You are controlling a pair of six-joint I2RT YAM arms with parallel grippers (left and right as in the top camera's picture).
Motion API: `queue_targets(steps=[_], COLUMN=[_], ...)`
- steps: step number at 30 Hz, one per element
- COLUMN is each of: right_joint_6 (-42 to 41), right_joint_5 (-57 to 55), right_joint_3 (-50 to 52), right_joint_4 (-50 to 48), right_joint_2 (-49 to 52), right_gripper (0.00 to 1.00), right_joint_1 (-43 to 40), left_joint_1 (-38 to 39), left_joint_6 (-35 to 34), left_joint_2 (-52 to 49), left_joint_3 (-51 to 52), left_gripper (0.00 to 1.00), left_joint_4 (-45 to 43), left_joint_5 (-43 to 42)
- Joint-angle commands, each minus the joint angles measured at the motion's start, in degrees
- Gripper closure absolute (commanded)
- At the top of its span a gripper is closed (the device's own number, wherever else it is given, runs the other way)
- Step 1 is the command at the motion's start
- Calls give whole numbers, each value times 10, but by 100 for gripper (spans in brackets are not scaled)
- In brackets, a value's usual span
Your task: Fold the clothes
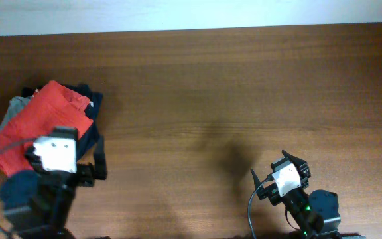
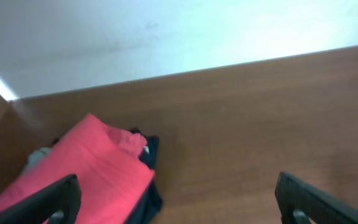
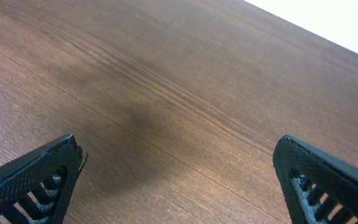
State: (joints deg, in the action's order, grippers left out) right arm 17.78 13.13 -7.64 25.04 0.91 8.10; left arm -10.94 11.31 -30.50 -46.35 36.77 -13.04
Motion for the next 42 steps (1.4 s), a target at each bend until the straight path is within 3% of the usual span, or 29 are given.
queue_targets(steps=[1, 8, 16, 22, 42], right_joint_6=[-7, -7, -7, -7, -7], right_joint_5=[5, 5, 5, 6, 5], right_joint_3=[4, 4, 4, 4, 4], right_joint_4=[0, 0, 0, 0, 0], right_joint_2=[-5, -5, -5, -5, -5], right_gripper=[2, 1, 2, 1, 2], right_joint_1=[5, 5, 5, 5, 5], left_joint_1=[12, 85, 119, 119, 121], left_joint_6=[-14, -16, -16, -13, -14], left_joint_2=[59, 163, 260, 303, 302], left_joint_3=[107, 275, 380, 410, 418], left_gripper=[1, 1, 1, 1, 1], left_joint_4=[-47, -144, -188, -200, -224], left_joint_5=[6, 41, 86, 86, 94])
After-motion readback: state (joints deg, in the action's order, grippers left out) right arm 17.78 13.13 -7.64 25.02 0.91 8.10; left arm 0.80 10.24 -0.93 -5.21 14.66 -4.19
